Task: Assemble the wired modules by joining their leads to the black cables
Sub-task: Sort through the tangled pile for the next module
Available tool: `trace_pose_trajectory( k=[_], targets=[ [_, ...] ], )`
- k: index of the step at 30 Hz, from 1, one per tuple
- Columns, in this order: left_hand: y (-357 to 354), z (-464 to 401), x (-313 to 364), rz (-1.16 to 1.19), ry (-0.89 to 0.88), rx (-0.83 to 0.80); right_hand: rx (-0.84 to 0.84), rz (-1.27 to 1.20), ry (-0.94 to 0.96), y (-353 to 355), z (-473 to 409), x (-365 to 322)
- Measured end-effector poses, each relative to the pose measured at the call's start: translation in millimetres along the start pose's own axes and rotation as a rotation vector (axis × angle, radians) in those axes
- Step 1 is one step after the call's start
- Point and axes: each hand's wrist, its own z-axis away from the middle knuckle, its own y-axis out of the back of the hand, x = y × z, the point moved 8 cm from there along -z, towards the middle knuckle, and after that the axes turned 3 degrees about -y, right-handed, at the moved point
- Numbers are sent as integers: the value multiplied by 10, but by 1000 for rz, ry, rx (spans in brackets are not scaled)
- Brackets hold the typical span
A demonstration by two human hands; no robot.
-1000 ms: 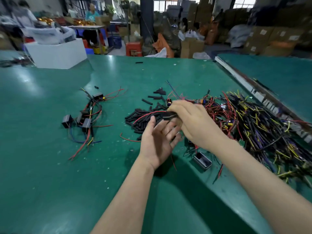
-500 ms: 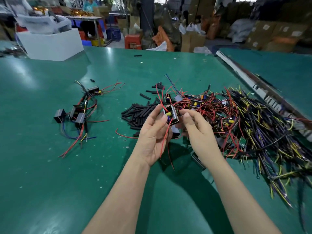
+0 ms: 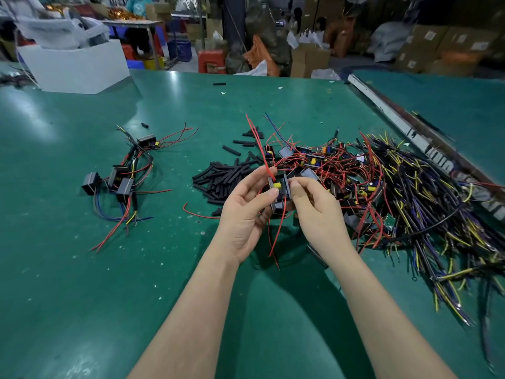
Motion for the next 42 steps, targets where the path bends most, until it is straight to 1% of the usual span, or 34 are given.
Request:
trace_pose_trajectory(
  k=[5,11,15,24,34,40,42],
  targets=[
    [18,2,-18,-55,8,16,12,36,11,9,-1,-2],
    [7,21,-44,-33,38,25,24,58,38,17,4,-47],
    [27,33,-62,-70,78,24,28,142,39,-51,24,-33],
    [38,24,-15,-83,20,7,-70,175,57,-193,76,-62],
    [-6,37,-13,-126,10,-46,-45,209,40,-172,70,-66],
    [31,23,-25,-122,5,2,-69,212,30,-194,85,-43],
    [53,21,-26,-130,6,27,-58,168,17,-183,73,-25]
  ],
)
